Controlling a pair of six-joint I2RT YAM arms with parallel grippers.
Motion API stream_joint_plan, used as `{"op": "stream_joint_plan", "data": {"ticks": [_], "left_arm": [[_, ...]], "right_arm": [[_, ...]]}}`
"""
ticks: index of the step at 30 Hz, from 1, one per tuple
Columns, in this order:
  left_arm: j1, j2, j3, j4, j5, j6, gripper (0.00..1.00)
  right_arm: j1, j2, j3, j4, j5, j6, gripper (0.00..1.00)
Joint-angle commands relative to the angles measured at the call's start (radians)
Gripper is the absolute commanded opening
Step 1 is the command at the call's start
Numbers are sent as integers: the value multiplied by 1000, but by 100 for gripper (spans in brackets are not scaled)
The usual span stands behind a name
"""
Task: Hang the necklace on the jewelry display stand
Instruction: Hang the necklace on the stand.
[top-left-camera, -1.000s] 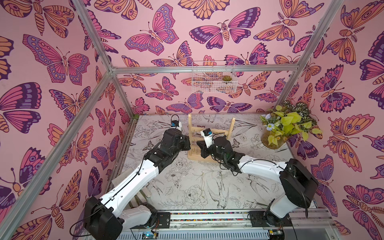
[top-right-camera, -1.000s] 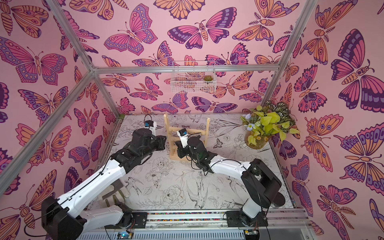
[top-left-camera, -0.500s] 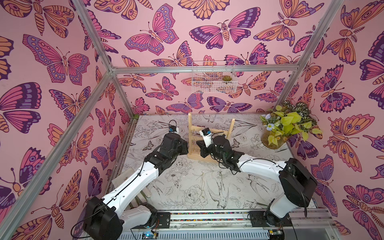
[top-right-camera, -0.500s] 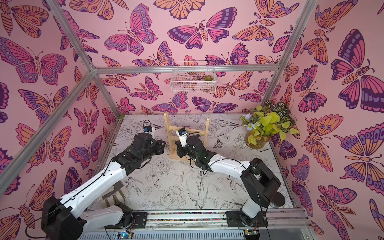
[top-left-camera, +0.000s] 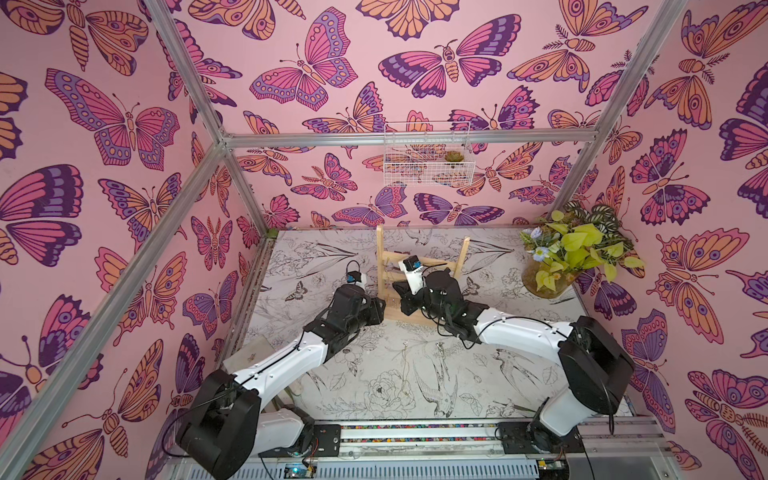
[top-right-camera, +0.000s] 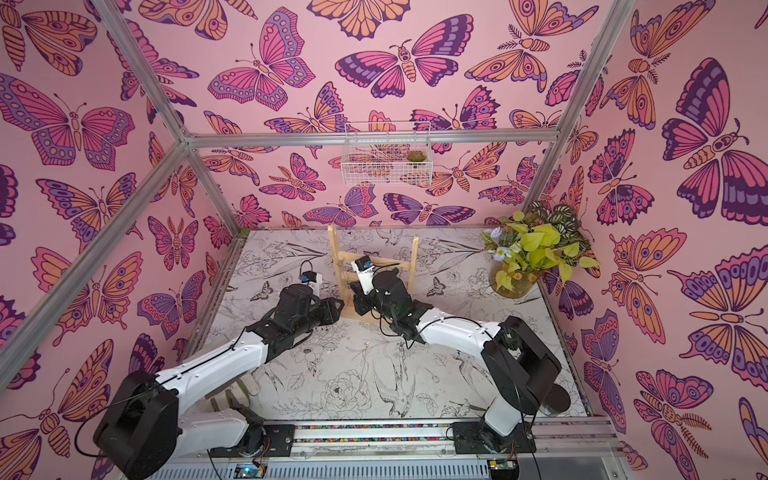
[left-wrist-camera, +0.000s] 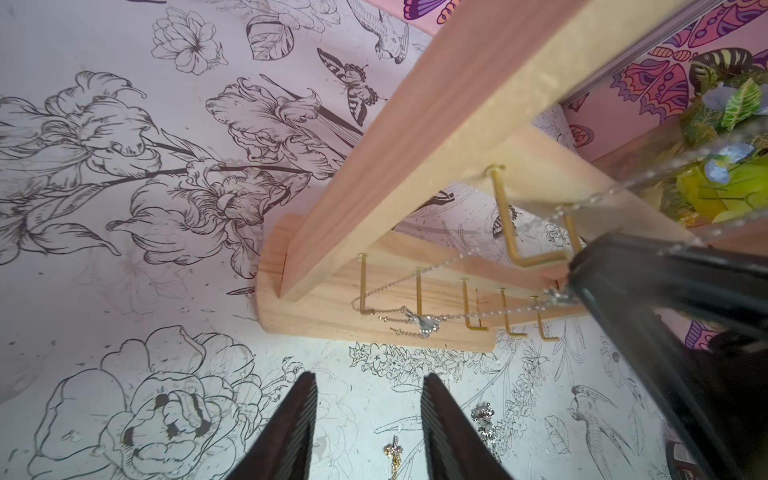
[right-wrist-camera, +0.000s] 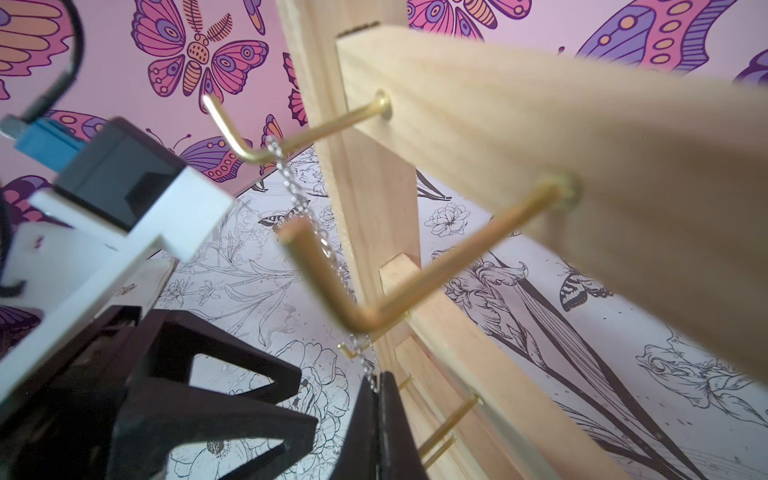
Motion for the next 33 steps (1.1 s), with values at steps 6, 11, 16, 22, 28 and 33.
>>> {"op": "stream_joint_plan", "data": {"ticks": [6, 11, 16, 22, 28, 33], "left_arm": [[-1, 79, 2, 199, -18, -3, 42], [-14, 118, 28, 229, -29, 3, 39], [-29, 134, 34, 241, -52, 1, 38], [-56, 165, 49, 256, -124, 6, 36], [-74, 189, 53, 281, -161, 8, 30], [-74, 174, 45, 283, -161, 10, 17]], "right_arm": [[7, 11, 38, -39, 3, -9, 3], [7, 12, 41, -40, -1, -9, 3], [7, 12, 43, -40, -4, -10, 3], [7, 7, 34, -33, -13, -7, 3], [6, 6, 29, -23, -17, -1, 3], [7, 4, 25, -21, -13, -1, 3]]}}
